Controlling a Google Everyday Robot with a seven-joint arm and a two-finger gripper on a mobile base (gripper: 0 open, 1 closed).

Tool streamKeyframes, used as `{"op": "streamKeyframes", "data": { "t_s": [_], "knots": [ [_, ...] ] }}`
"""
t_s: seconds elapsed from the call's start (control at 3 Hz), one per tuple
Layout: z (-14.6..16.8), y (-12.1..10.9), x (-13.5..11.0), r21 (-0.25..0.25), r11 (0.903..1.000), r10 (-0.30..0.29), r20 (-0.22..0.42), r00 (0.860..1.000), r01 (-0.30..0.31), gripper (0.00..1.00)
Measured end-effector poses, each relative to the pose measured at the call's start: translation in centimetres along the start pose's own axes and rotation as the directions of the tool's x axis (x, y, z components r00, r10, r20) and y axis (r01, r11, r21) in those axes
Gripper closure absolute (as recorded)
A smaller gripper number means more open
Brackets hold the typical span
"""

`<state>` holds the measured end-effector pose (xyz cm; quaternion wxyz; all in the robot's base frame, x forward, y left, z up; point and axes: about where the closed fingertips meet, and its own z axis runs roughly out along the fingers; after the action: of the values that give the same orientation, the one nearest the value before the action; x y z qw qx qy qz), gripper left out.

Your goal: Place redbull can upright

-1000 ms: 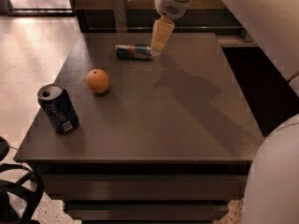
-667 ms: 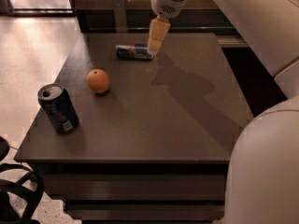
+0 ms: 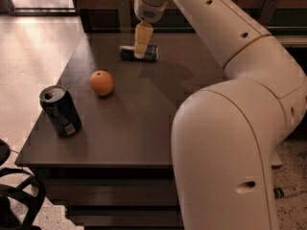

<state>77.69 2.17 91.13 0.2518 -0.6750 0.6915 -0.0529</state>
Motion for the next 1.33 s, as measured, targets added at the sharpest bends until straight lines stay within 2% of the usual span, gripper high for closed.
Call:
{"op": "streamKeyframes", "data": {
  "t_s": [0.33, 0.67, 1.33],
  "knots": [
    [3.6, -0.1, -1.2, -0.035, 0.9990, 0.025, -0.051, 0.998, -0.026, 0.00],
    [5.2, 0.1, -1.7, -0.056, 0.9977, 0.034, -0.067, 0.997, -0.038, 0.00],
    [8.0, 0.8, -1.0, -0.095, 0.9897, 0.095, -0.134, 0.986, -0.108, 0.00]
  ]
}}
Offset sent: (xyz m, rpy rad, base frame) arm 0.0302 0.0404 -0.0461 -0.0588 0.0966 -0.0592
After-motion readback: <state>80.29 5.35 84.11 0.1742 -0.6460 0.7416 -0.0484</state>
